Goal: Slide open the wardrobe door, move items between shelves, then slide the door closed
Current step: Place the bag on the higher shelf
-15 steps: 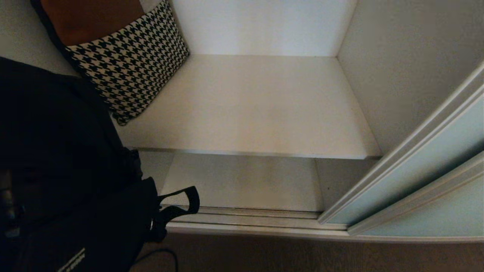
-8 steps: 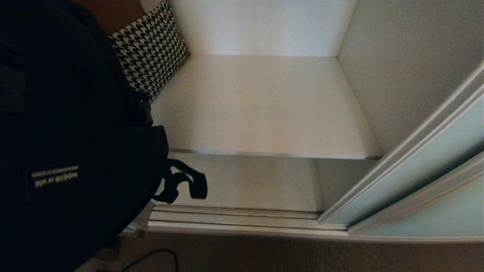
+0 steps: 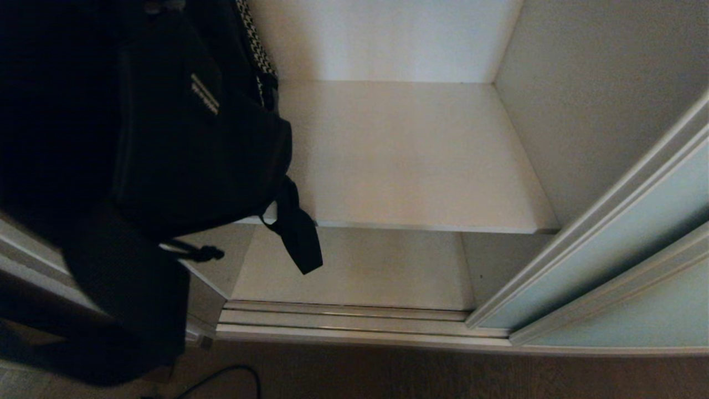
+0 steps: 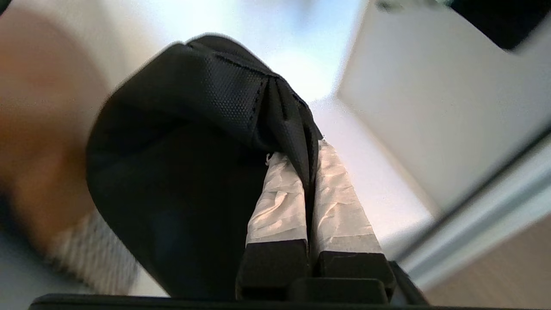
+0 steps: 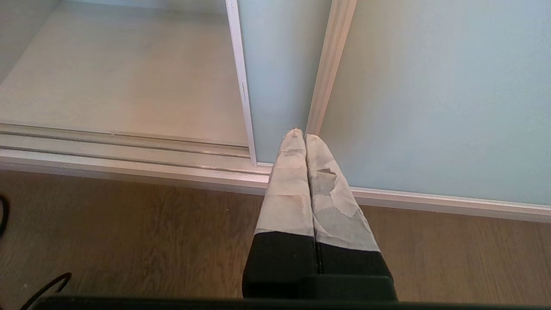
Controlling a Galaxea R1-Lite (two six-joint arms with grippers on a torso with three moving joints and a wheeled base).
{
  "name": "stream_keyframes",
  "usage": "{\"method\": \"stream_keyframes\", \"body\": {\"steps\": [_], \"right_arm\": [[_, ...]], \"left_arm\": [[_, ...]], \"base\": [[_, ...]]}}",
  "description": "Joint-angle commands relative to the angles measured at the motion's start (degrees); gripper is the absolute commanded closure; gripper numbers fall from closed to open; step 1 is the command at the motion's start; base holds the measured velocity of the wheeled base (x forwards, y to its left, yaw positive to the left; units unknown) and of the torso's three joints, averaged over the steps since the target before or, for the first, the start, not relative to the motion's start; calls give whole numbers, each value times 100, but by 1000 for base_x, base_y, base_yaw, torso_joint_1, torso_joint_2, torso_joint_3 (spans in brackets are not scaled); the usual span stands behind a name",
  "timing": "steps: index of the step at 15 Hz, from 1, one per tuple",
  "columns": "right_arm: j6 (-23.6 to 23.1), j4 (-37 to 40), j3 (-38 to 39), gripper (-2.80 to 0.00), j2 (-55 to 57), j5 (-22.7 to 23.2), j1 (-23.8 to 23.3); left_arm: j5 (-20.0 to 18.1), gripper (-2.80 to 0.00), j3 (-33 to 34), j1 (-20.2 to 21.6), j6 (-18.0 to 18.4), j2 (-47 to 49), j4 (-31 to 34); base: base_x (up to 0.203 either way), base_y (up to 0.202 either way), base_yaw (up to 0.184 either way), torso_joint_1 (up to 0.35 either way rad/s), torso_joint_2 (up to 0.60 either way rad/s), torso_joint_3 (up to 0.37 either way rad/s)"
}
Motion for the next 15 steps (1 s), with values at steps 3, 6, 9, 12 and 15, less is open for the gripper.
{"method": "stream_keyframes", "body": {"steps": [3, 6, 9, 12, 15], "right_arm": [[2, -4, 0, 0, -11, 4, 0], [2, -4, 0, 0, -15, 4, 0], [2, -4, 0, 0, -7, 4, 0], [2, -4, 3, 0, -10, 4, 0], [2, -4, 2, 0, -13, 4, 0]], "left_arm": [[60, 0, -160, -206, 5, 1464, -1726], [299, 0, -162, -210, -34, 2231, -3382], [660, 0, -163, -212, -41, 3105, -4776], [957, 0, -156, -218, -35, 3754, -5684], [1214, 0, 6, -372, -103, 4102, -5767]], "base": [[0, 0, 0, 0, 0, 0], [0, 0, 0, 0, 0, 0], [0, 0, 0, 0, 0, 0], [0, 0, 0, 0, 0, 0], [0, 0, 0, 0, 0, 0]]}}
